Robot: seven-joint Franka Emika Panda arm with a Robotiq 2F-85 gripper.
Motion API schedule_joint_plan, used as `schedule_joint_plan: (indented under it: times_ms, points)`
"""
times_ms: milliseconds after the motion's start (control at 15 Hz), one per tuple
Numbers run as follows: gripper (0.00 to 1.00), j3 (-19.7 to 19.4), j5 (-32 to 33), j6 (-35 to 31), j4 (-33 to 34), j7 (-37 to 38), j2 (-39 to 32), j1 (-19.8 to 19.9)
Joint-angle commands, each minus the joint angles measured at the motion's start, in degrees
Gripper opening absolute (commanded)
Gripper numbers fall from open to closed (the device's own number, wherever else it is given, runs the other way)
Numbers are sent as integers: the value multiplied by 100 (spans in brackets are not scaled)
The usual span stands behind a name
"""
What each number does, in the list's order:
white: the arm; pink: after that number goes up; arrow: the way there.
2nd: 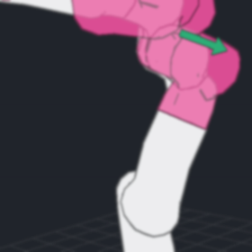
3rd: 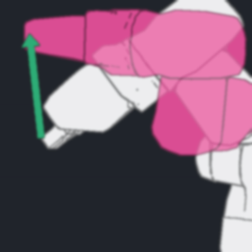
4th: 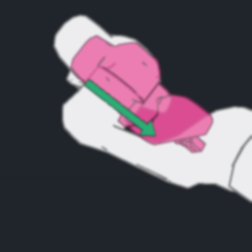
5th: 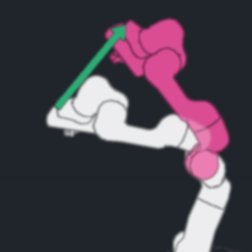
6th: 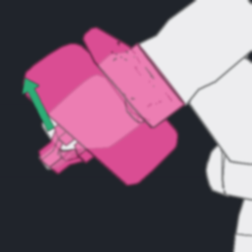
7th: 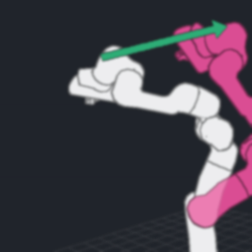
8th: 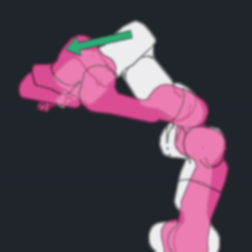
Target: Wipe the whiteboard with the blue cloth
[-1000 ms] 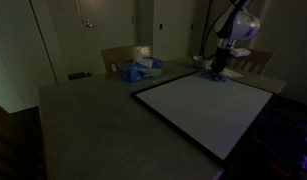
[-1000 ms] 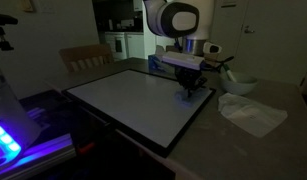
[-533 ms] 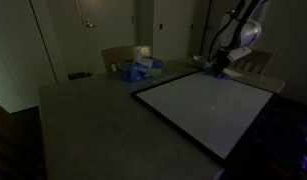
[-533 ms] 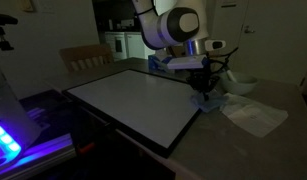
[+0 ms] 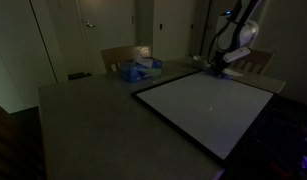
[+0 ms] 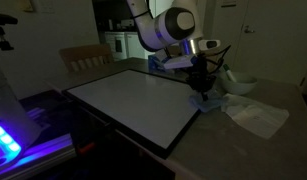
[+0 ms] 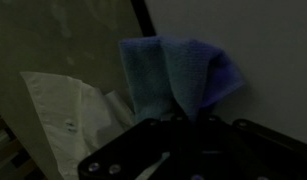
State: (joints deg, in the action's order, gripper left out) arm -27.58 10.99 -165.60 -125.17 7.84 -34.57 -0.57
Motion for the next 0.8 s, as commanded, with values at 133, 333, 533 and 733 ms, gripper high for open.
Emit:
schedule_joint_plan:
  times_ms: [133,333,533,733]
  points:
    - [3,-540,300,765,-471,605,269,-557]
    - [3,-566,477,1087,-727,762,517,-586]
    - [3,-443,638,969,-995,749,699,-474]
    - [3,-107,430,779,-1222,678,827,-223]
